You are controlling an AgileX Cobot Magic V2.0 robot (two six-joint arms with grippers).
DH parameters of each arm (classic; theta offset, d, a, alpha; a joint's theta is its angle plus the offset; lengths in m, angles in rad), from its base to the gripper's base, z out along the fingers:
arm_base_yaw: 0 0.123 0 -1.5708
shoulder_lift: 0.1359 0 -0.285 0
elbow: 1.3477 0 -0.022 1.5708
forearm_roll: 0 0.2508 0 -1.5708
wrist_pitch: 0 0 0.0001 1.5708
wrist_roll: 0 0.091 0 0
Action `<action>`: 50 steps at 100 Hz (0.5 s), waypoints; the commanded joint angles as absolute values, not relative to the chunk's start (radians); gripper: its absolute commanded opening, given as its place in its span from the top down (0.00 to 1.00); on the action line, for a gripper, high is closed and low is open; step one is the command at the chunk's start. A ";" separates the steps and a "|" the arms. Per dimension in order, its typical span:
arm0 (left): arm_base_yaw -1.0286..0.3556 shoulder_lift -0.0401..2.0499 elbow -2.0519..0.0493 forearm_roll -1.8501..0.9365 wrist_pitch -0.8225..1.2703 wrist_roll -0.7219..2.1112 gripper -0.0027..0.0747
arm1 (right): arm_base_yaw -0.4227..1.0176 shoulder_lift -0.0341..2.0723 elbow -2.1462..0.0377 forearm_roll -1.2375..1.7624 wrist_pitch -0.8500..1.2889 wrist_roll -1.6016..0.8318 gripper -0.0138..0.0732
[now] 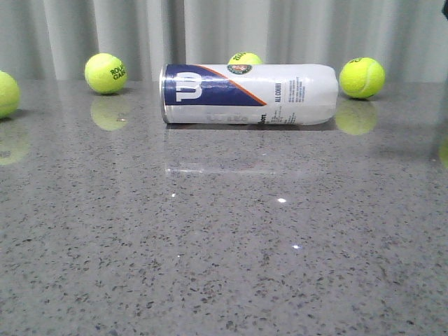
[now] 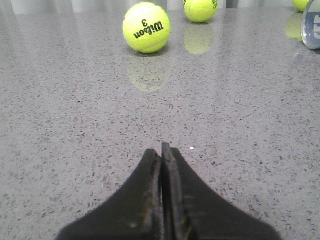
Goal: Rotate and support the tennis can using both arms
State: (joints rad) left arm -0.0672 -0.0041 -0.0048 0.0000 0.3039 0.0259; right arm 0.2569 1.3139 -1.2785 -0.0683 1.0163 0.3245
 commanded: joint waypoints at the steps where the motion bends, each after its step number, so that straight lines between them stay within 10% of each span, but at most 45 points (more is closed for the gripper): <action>1: -0.070 -0.044 0.045 0.000 0.225 0.017 0.99 | 0.227 1.234 -1.247 -0.075 0.969 0.326 0.88; 50: -0.070 -0.044 0.045 0.000 0.225 0.017 0.99 | 0.204 0.877 -0.897 -0.058 0.785 0.327 0.88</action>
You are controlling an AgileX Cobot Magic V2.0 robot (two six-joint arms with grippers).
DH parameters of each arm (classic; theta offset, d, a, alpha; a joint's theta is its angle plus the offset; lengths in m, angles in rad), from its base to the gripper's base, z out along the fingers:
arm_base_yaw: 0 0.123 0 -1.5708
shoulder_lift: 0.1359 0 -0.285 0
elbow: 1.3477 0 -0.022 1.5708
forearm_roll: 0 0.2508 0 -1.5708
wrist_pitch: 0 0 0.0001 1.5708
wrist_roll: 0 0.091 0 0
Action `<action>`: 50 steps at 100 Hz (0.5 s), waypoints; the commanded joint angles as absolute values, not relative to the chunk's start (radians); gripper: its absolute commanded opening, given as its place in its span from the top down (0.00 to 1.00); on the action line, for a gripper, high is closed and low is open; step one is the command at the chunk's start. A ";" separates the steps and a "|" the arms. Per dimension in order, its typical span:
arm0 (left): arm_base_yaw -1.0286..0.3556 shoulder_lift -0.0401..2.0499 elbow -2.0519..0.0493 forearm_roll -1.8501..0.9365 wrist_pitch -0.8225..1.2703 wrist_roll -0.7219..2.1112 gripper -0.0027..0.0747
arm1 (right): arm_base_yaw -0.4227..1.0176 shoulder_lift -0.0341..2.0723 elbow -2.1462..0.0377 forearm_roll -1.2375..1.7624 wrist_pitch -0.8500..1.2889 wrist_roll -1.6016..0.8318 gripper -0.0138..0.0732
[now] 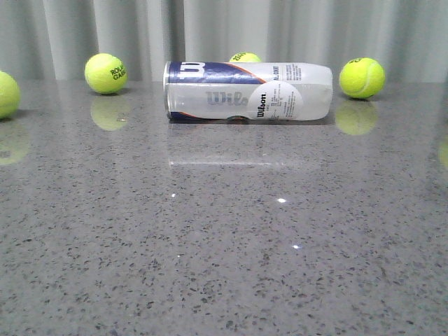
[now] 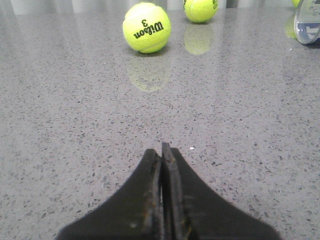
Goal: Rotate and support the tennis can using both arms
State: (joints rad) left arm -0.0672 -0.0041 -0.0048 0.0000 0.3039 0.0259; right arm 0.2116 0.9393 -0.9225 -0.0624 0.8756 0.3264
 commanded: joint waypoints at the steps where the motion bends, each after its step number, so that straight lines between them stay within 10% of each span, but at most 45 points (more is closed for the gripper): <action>1: -0.070 -0.044 0.045 0.000 0.225 0.017 0.99 | 0.204 0.866 -0.892 -0.059 0.778 0.327 0.88; 50: -0.070 -0.044 0.045 0.076 0.209 0.017 0.99 | 0.204 0.397 -0.542 -0.059 0.510 0.326 0.88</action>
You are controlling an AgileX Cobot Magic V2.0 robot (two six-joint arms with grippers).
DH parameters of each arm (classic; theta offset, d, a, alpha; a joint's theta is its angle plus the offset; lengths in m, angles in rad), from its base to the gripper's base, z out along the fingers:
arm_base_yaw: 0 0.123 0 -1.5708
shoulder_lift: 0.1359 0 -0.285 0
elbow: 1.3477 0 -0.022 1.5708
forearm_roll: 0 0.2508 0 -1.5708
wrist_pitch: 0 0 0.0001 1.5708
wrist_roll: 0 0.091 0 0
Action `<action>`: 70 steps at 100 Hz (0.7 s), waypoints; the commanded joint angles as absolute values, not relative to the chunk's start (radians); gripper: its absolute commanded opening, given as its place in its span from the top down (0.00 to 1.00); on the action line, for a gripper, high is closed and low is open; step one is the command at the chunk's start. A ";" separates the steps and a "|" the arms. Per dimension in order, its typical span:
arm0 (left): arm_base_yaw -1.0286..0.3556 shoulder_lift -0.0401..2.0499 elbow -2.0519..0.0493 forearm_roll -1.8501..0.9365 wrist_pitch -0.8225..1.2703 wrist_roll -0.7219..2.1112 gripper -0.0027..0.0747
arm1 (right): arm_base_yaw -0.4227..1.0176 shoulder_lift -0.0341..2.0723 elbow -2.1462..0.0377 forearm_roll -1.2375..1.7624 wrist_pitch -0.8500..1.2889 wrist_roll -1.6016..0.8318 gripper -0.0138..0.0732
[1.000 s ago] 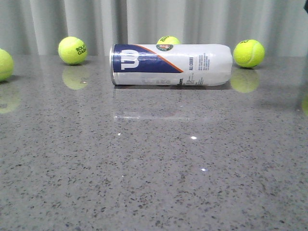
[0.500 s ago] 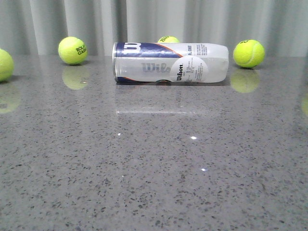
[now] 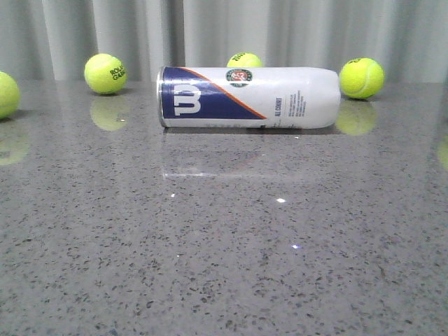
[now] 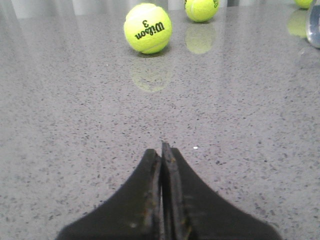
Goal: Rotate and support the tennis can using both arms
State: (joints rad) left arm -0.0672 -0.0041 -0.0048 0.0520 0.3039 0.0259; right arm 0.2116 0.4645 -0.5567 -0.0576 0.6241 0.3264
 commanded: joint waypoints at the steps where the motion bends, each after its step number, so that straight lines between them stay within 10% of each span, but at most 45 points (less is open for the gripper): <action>1: -0.070 -0.044 0.045 0.076 0.205 0.017 0.99 | 0.204 0.384 -0.539 -0.059 0.505 0.326 0.88; 70: -0.070 0.026 -0.132 0.057 0.179 0.017 0.99 | 0.204 0.218 -0.463 -0.060 0.490 0.325 0.88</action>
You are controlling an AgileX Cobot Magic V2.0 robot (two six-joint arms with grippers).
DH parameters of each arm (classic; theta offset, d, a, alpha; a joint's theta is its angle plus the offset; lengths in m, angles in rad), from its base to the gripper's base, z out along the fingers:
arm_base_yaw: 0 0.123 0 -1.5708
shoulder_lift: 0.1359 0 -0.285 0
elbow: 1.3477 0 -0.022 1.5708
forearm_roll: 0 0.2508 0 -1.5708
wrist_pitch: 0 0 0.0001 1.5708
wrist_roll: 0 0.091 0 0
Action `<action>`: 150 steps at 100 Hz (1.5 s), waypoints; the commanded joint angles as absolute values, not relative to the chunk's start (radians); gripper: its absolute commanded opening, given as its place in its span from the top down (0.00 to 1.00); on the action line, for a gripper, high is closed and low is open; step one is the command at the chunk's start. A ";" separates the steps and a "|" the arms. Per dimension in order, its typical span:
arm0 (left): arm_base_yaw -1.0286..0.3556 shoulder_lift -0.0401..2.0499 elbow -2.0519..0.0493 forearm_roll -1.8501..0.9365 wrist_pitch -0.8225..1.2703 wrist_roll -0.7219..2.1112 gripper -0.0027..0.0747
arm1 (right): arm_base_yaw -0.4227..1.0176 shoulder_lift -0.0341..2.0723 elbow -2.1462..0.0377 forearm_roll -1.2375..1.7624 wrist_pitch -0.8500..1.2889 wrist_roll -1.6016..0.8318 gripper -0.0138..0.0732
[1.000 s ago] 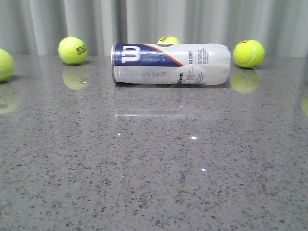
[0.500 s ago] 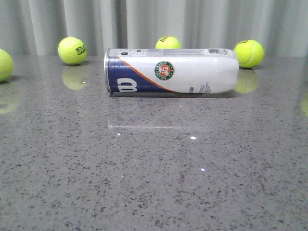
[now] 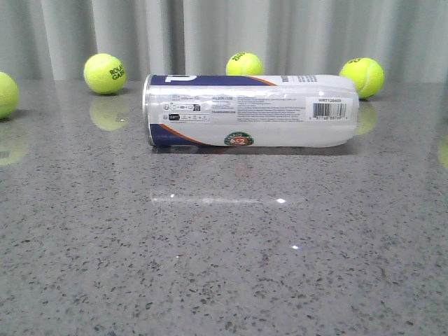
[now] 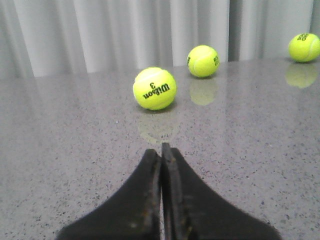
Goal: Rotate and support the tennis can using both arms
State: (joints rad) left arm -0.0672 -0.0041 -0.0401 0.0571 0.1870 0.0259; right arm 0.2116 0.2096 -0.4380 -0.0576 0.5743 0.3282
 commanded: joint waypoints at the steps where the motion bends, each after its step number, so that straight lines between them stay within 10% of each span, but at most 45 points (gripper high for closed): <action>1: -0.070 0.031 -0.145 0.057 0.184 0.017 0.99 | 0.204 0.218 -0.463 -0.060 0.490 0.325 0.88; 59: -0.070 0.651 -0.703 -0.050 0.693 0.017 0.97 | 0.204 0.218 -0.463 -0.060 0.490 0.325 0.88; 90: -0.070 0.839 -0.831 -0.084 0.725 0.020 0.31 | 0.204 0.218 -0.463 -0.060 0.490 0.325 0.88; 150: -0.070 1.224 -1.073 -0.668 0.882 0.311 0.30 | 0.204 0.218 -0.463 -0.060 0.490 0.325 0.88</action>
